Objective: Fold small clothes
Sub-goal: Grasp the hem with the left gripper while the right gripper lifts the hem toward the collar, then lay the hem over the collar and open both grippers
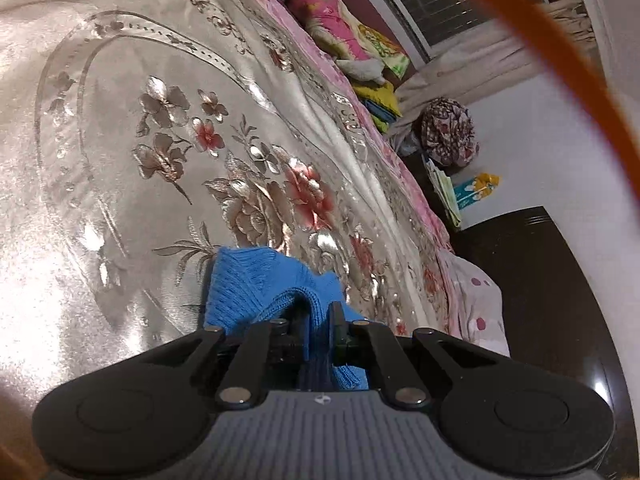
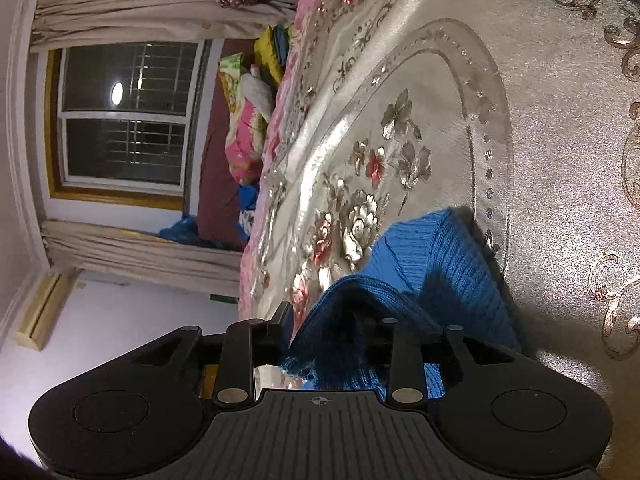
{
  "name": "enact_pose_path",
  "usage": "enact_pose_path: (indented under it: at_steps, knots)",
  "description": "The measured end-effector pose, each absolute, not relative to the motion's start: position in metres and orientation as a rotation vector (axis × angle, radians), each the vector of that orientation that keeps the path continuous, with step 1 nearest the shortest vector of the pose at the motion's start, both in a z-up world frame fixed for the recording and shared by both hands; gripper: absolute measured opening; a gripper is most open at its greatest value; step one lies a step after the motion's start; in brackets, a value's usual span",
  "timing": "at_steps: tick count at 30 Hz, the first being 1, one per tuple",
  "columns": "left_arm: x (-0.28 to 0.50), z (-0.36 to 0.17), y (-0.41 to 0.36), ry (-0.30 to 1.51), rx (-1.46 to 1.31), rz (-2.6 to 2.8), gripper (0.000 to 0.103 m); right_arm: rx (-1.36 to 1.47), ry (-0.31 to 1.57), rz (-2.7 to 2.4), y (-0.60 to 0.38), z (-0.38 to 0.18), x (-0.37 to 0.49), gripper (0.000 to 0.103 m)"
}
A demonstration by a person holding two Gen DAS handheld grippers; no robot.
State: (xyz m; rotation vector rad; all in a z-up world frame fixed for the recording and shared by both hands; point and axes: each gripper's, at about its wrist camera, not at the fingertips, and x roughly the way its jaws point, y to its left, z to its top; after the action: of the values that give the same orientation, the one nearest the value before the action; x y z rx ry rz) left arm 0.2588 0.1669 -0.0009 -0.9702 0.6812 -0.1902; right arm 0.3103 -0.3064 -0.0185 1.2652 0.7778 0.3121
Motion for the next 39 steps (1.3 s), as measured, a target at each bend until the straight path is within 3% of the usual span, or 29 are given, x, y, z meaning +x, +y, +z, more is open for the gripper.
enact_pose_path:
  at_steps: [4,7,9,15,21,39]
  knots:
    - [0.259,-0.010,0.174,0.693,-1.054,-0.179,0.013,1.289,0.777,0.327,-0.307,-0.019,0.314,0.033]
    - [0.259,-0.016,0.181,0.686,-1.120,-0.165,0.013,1.295,0.775,0.333,-0.307,-0.019,0.315,0.042]
    - [0.261,-0.018,0.182,0.685,-1.139,-0.155,0.013,1.301,0.772,0.335,-0.307,-0.019,0.316,0.043]
    - [0.266,-0.004,0.167,0.689,-0.968,-0.134,0.013,1.317,0.775,0.334,-0.306,-0.024,0.319,0.043]
    - [0.271,-0.001,0.172,0.675,-1.007,-0.130,0.014,1.310,0.768,0.355,-0.305,-0.018,0.322,0.047]
    - [0.268,0.019,0.182,0.632,-0.923,-0.055,0.030,1.189,0.748,0.411,-0.298,0.003,0.325,0.052]
